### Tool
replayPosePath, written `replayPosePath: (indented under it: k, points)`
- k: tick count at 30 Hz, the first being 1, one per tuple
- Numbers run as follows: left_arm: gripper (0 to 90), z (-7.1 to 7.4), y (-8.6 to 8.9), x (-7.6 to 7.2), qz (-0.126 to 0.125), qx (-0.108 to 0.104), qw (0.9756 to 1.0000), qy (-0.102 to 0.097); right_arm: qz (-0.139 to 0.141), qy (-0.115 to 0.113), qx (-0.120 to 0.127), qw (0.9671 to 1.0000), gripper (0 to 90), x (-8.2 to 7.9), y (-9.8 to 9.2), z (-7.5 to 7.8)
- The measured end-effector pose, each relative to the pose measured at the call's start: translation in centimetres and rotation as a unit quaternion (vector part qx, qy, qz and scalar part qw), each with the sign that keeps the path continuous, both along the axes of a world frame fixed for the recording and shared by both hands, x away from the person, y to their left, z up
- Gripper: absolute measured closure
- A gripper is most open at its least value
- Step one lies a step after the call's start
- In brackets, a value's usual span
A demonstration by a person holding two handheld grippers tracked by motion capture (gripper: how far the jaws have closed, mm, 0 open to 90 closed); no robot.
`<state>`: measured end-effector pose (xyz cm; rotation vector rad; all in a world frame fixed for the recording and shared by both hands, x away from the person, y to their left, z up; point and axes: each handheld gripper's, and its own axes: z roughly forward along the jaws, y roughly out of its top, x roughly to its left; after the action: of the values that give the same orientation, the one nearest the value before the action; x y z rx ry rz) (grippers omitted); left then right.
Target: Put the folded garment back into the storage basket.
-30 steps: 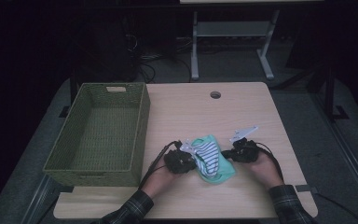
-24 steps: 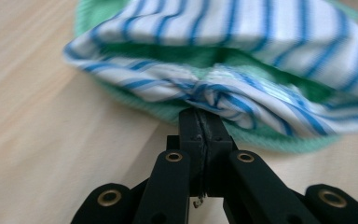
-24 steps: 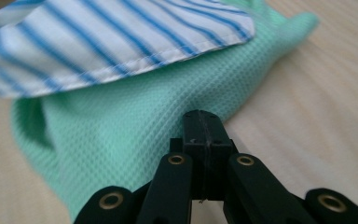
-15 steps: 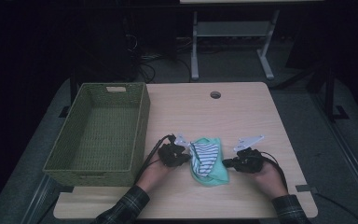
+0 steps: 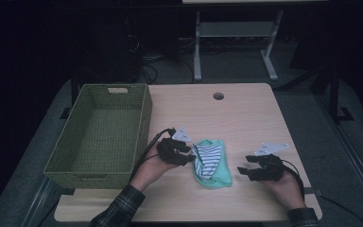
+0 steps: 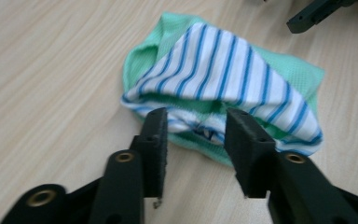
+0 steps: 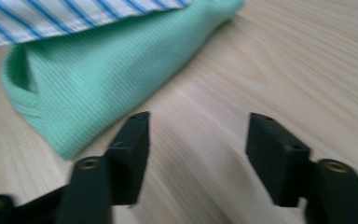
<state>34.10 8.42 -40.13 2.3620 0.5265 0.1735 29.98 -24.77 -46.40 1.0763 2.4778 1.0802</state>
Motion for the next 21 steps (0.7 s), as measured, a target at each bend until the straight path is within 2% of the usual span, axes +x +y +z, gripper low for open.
replayPosePath:
  k: [3, 4, 7, 8, 10, 13, 18, 21]
  points:
    - [50.4, 0.4, -0.4, 0.3, -0.022, 0.009, 0.9997, 0.000, -0.026, 0.007, -0.012, 0.9996, 14.7, -0.2, -0.7, -0.4]
    - [49.0, 0.5, -0.6, 0.4, -0.029, 0.010, 0.9995, 0.000, -0.032, 0.005, -0.012, 0.9994, 13.4, -0.2, -0.8, -0.5]
    - [44.4, 0.4, -1.3, 0.7, -0.053, 0.034, 0.9980, 0.005, -0.042, 0.002, -0.016, 0.9990, 7.7, -0.4, -1.3, -0.9]
    - [43.3, 0.3, -1.6, 0.8, -0.060, 0.040, 0.9973, 0.008, -0.043, 0.003, -0.019, 0.9989, 7.5, -0.4, -1.3, -1.0]
    - [42.1, -0.1, -2.0, 0.8, -0.068, 0.039, 0.9968, 0.013, -0.046, 0.001, -0.020, 0.9987, 7.3, -0.4, -1.4, -1.1]
    - [40.7, -0.6, -2.5, 1.1, -0.081, 0.057, 0.9948, 0.024, -0.044, -0.001, -0.036, 0.9984, 5.6, -0.4, -1.3, -1.4]
    - [37.3, -1.8, -3.2, 1.5, -0.084, 0.080, 0.9925, 0.038, -0.040, -0.002, -0.029, 0.9988, 3.9, -0.3, -1.4, -1.6]
    - [35.8, -2.3, -3.3, 1.7, -0.084, 0.078, 0.9923, 0.046, -0.036, -0.005, -0.027, 0.9990, 3.1, -0.3, -1.4, -1.7]
